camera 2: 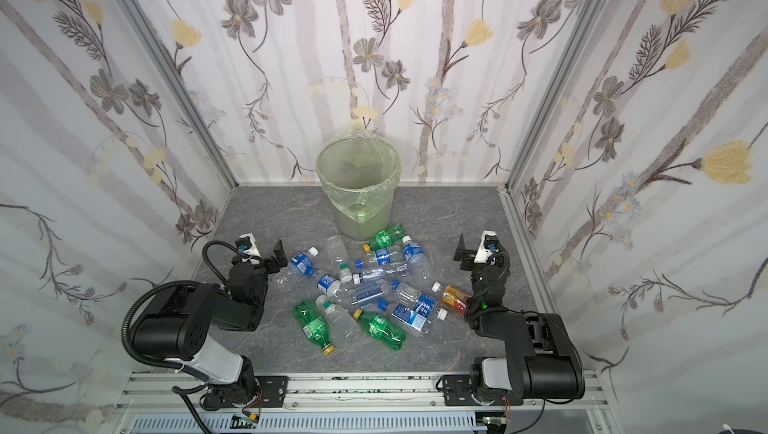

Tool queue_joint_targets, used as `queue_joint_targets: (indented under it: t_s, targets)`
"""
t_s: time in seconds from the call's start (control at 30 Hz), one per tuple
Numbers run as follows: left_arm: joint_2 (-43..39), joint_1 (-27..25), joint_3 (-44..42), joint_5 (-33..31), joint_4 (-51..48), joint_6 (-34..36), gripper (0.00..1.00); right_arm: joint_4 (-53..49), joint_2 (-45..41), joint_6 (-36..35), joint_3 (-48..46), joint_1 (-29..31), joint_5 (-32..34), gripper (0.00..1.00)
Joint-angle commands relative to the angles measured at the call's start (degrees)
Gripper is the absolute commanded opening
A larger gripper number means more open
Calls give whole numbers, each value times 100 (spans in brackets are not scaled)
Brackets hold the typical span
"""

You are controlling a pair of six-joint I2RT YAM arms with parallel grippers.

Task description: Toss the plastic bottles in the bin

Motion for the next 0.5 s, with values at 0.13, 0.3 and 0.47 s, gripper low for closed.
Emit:
queue_joint_targets:
  t_s: [0.13,0.3,0.47]
  targets:
    - [-4,-6,44,5,92,-2,100,187,10,-35,45,8,-47,100]
    - [-14,3,45,1,90,-3,100,195,1,-40,37,8,-43,100]
    - [-16,-1,44,-3,90,-2,100,221,-8,-49,22,17,-38,100]
